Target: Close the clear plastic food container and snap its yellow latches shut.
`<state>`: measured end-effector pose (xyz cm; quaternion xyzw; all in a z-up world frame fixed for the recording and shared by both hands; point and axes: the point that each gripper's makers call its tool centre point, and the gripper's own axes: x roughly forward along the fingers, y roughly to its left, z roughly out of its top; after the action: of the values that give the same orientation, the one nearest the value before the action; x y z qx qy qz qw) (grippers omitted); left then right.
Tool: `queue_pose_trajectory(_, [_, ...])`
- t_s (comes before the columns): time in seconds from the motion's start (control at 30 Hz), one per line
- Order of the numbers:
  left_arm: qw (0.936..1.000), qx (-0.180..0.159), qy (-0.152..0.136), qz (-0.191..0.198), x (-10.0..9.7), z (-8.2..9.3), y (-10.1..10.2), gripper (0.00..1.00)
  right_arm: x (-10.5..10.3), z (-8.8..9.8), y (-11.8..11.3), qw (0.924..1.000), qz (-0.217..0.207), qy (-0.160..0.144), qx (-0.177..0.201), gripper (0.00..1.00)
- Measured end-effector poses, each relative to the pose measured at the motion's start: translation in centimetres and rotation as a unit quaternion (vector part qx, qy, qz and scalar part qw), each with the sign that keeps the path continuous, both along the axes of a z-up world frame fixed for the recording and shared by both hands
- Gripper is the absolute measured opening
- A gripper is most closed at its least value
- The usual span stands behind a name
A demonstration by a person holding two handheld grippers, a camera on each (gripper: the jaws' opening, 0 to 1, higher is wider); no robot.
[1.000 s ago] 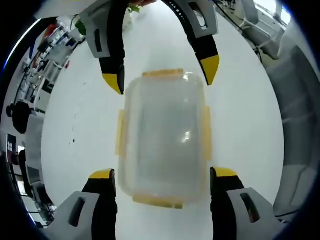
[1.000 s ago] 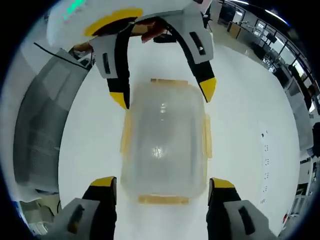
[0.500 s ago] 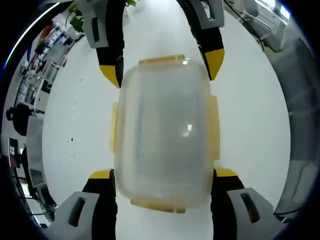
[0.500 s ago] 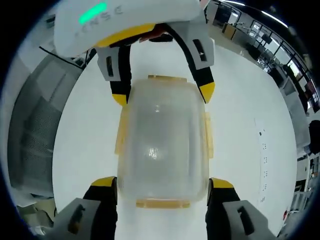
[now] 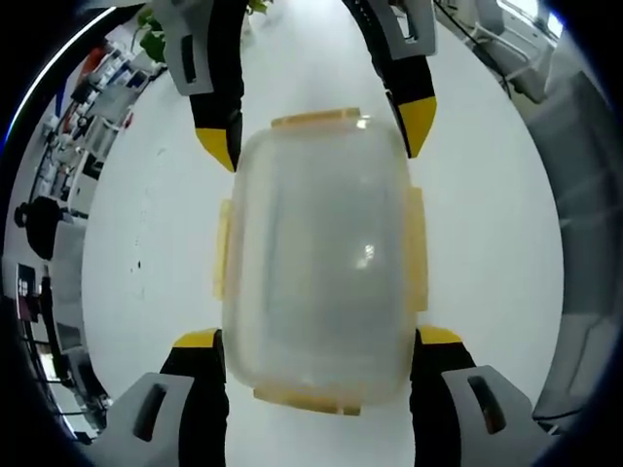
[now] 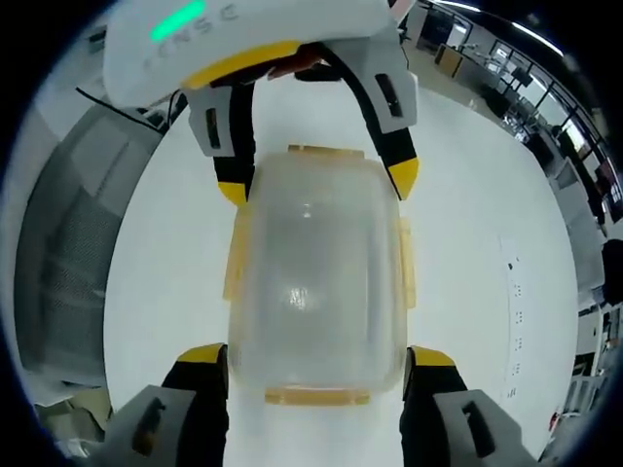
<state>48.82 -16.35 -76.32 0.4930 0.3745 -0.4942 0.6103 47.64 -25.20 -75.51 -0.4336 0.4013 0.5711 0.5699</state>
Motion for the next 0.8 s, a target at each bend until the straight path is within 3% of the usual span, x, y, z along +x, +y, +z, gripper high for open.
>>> queue_pose_trajectory(0.4, [1.0, 0.009, 0.0, 0.003, -0.7, 0.0, 3.1, 0.75, -0.6, -0.1, 2.9, 1.0, 0.005, -0.002, -0.001, 0.72])
queue_pose_trajectory(0.8, [0.9999, 0.009, -0.001, 0.006, 0.0, 0.0, 5.1, 0.75, 0.2, -0.1, 4.9, 0.9999, 0.01, -0.006, -0.001, 0.72])
